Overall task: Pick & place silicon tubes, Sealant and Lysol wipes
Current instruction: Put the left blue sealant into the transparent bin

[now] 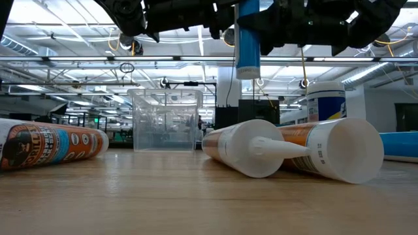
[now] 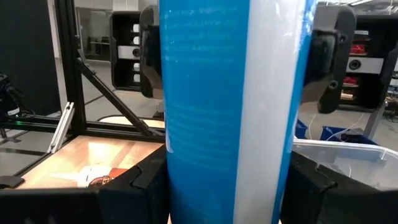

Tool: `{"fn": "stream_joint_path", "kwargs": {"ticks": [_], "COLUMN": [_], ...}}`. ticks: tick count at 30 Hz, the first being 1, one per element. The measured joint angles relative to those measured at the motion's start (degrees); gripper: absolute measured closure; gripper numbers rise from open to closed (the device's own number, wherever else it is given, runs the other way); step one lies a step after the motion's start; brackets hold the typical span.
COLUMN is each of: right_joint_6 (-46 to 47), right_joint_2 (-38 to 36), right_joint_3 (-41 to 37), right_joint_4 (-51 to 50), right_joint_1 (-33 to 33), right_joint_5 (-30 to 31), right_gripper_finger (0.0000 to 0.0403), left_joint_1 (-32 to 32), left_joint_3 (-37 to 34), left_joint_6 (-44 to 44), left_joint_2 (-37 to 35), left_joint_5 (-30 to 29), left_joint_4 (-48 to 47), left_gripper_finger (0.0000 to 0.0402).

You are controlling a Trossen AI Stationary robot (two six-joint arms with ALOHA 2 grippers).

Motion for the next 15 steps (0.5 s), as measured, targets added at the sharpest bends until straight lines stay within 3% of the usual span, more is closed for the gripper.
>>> {"fn": "stream_joint_path", "kwargs": {"ticks": [15], "right_joint_6": [0.30], "right_joint_2": [0.66], "right_joint_3": [0.00], "right_joint_4": [-0.96], "right_joint_1": [0.00], "right_joint_5": [0.02], "right_gripper_finger": [0.0202], "left_joint_1": [0.00], "left_joint_3": [-0.02], "left_joint_6": [-2.40], "left_joint_2": [0.02], "left_joint_5": [-1.18], "left_joint_4": [-0.86], "left_gripper_finger": [0.0147]}}
